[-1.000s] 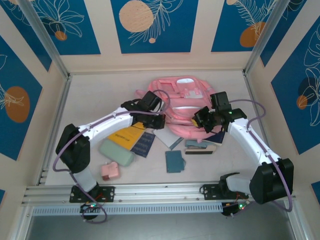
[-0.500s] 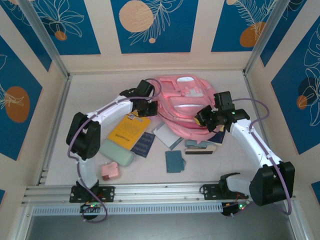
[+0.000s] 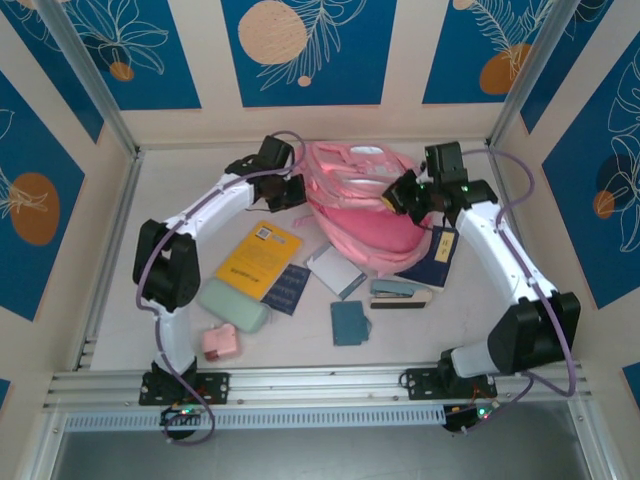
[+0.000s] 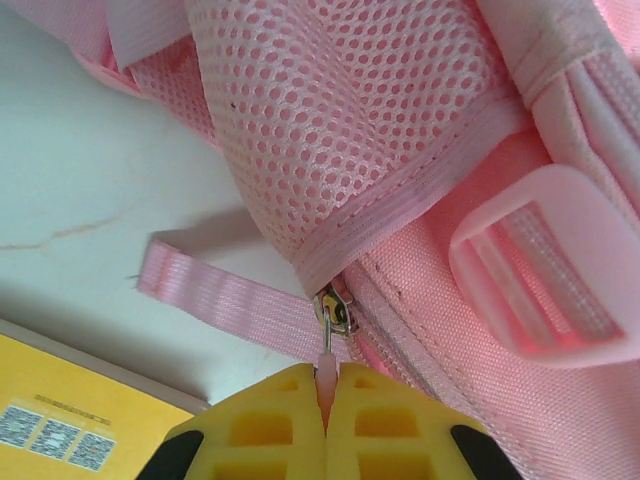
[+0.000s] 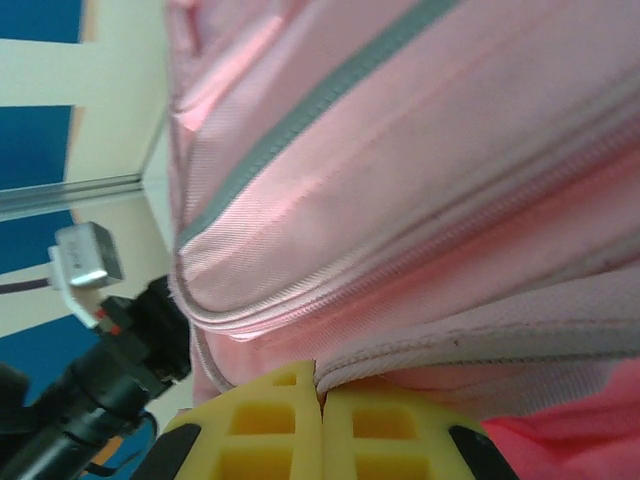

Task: Pack the student bag
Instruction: Place the student bag at the top-center of the table.

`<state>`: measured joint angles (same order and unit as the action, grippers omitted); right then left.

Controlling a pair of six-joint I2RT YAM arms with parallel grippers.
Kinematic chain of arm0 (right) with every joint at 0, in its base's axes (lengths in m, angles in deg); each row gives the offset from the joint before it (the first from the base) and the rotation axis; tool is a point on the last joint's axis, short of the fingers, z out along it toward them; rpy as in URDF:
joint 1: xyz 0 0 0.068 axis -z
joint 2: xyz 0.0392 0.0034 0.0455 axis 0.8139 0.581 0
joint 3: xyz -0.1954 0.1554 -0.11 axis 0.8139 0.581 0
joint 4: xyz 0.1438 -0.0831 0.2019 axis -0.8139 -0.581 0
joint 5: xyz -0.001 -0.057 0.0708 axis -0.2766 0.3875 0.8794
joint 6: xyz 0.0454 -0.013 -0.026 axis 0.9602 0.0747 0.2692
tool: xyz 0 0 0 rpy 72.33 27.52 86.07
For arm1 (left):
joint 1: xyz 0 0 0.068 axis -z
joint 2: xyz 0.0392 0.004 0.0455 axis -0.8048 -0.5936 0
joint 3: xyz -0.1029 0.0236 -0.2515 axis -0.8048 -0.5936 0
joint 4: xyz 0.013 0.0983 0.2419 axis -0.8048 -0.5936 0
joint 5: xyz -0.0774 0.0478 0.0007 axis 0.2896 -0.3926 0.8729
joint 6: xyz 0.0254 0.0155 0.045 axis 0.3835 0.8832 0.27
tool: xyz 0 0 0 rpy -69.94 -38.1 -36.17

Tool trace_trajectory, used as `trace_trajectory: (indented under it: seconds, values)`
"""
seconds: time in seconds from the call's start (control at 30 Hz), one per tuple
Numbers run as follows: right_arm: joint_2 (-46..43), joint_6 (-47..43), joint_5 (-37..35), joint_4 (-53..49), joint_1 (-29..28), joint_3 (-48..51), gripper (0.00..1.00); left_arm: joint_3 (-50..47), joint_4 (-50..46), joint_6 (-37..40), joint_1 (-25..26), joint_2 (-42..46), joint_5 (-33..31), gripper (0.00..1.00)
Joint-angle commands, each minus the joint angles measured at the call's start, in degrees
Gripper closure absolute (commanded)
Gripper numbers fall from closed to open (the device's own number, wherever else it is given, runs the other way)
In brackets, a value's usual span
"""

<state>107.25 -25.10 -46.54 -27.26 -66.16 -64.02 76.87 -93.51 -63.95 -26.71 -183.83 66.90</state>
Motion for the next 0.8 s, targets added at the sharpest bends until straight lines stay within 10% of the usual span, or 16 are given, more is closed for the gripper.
trace_trajectory:
  seconds: [0.0, 0.47, 0.57, 0.67, 0.77]
  values:
    - [6.0, -5.7, 0.8, -0.1, -0.3, -9.8, 1.00, 2.3, -1.1, -1.4, -3.7, 5.9, -1.2, 1.00]
    - [41.1, -20.5, -2.6, -15.4, -7.7, -52.9, 0.99, -19.1, 6.1, -5.8, -6.4, 21.4, -8.5, 0.99]
    - [48.2, -22.9, -6.3, -23.2, -9.5, -63.9, 0.88, -23.0, 7.6, -7.3, -6.4, 20.6, -8.1, 1.00]
    - [53.0, -26.2, -12.4, -29.8, -12.3, -73.7, 0.50, -23.7, 8.9, -8.7, -6.4, 17.7, -6.7, 1.00]
    - [56.5, -28.6, -19.2, -37.1, -14.6, -84.0, 0.33, -20.4, 8.6, -8.5, -6.5, 13.6, -7.0, 1.00]
